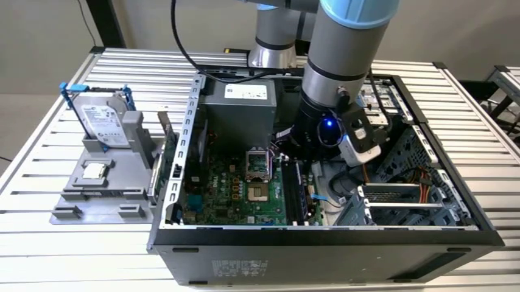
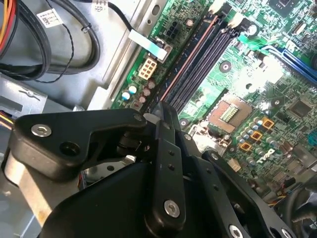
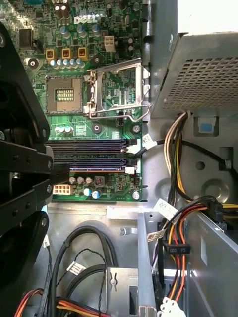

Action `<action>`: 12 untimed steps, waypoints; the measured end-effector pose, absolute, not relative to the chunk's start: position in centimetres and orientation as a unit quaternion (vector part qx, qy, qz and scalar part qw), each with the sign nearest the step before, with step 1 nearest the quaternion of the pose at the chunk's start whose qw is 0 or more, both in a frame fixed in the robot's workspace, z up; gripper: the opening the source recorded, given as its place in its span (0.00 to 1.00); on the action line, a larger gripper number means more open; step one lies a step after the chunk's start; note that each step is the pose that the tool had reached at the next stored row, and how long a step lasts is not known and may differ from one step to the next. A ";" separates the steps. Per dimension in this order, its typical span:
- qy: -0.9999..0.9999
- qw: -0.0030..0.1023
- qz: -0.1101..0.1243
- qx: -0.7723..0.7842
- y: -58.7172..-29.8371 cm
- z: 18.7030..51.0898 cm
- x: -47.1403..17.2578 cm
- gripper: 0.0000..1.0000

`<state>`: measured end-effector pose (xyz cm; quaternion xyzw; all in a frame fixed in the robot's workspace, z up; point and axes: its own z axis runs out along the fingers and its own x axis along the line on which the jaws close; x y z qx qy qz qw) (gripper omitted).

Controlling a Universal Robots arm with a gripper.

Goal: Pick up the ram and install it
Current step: 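Insert the ram into the slot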

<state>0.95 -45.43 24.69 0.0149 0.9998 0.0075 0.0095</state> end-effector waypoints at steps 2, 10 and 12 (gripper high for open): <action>1.000 0.009 0.026 0.015 -45.5 24.7 0.9 0.00; 0.999 0.007 0.049 -0.006 -45.7 24.7 1.0 0.00; 0.998 0.006 0.049 -0.024 -45.7 24.7 1.0 0.00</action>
